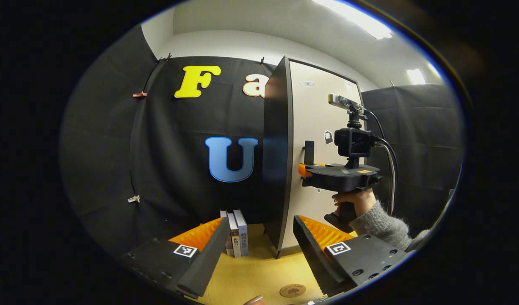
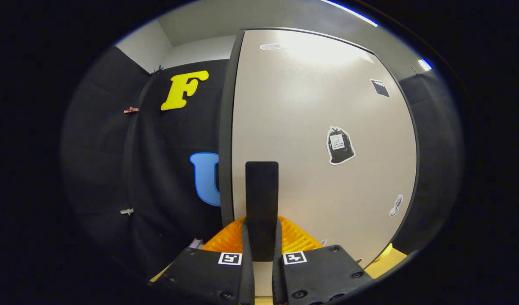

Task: Open the cabinet door with the right hand, grasp the bottle in the cabinet with the left hand and place it on the coaster, then close the cabinet door with the right hand.

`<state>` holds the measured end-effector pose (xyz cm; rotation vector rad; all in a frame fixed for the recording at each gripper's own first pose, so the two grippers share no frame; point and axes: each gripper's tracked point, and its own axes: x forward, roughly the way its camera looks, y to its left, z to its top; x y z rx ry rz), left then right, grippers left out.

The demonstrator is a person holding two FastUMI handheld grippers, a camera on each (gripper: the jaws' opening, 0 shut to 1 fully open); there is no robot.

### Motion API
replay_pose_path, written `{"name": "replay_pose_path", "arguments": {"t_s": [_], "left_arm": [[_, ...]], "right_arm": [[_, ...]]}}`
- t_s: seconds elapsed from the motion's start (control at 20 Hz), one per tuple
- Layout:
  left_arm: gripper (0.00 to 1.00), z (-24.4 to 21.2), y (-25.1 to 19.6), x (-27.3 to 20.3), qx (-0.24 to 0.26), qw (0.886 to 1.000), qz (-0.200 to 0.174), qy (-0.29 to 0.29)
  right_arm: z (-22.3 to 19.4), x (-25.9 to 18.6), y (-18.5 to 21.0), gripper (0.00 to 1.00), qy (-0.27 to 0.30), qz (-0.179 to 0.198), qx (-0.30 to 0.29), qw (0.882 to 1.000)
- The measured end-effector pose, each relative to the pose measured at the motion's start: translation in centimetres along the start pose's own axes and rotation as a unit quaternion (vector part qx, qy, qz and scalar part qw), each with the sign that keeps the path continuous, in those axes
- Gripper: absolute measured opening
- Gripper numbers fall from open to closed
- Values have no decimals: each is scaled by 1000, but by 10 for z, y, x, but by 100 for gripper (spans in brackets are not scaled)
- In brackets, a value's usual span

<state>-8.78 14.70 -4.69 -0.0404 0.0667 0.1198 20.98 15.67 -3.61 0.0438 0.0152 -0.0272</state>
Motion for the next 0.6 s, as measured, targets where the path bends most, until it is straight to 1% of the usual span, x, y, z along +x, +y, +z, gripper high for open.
{"name": "replay_pose_path", "arguments": {"t_s": [0.05,0.25,0.45,0.6], "left_arm": [[95,2,0,0,-1,1000,0,-2],[97,5,-6,-1,-7,1000,-9,-4],[97,8,-12,11,-17,999,-27,0],[96,12,-14,17,-10,999,-35,-2]], "right_arm": [[2,-4,0,20,0,5,-2,1000],[4,-28,-3,20,8,22,-8,1000],[6,-53,-7,20,11,30,-20,999],[7,-70,-13,20,15,41,-21,999]]}}
